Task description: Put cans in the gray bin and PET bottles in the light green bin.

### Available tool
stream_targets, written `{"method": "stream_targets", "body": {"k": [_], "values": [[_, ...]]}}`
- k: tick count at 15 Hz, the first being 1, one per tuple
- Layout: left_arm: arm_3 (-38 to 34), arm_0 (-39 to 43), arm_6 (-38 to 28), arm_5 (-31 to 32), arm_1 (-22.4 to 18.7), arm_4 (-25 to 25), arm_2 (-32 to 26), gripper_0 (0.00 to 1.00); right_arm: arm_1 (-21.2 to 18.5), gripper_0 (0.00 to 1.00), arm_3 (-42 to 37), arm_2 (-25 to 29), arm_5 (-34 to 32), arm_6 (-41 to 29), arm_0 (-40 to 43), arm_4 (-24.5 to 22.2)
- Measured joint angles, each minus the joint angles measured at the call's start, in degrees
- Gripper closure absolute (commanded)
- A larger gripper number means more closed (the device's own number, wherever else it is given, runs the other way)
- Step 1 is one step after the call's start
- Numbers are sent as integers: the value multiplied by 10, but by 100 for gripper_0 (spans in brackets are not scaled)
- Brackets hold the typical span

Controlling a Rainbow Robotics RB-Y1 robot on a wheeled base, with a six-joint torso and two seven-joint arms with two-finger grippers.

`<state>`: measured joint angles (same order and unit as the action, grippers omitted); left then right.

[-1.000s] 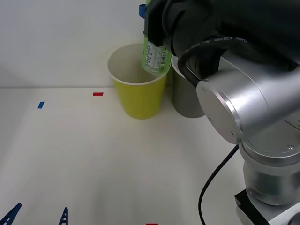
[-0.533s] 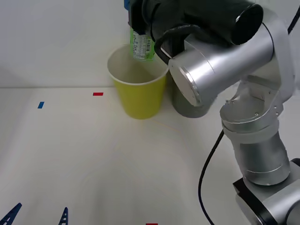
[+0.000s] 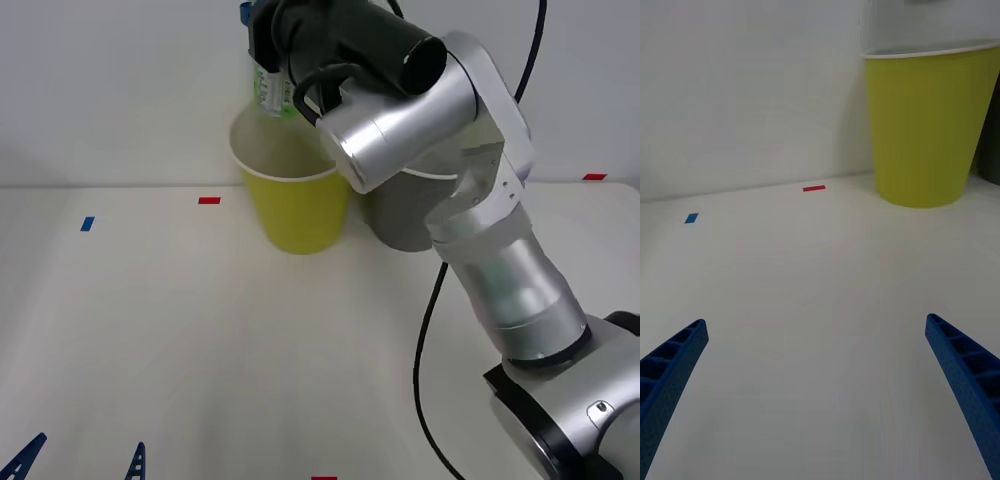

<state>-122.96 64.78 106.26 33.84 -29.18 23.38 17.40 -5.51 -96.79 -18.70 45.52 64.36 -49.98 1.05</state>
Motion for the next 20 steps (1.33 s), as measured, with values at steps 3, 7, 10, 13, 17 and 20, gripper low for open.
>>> {"method": "stream_targets", "body": {"k": [3,7,10,13,17,20], "values": [[0,0,0,0,0,0,0,0,-4,100,34,-2,-29,-3,-11,1],[0,0,0,0,0,0,0,0,-12,100,36,-9,-31,-3,-12,1],[0,0,0,0,0,0,0,0,-16,20,36,-10,-31,-3,-13,1],[0,0,0,0,0,0,0,0,-18,0,36,-9,-31,-3,-13,0],[0,0,0,0,0,0,0,0,-13,0,32,-1,-32,-4,-13,-8],[0,0,0,0,0,0,0,0,-5,0,31,11,-32,-6,-13,-14]]}}
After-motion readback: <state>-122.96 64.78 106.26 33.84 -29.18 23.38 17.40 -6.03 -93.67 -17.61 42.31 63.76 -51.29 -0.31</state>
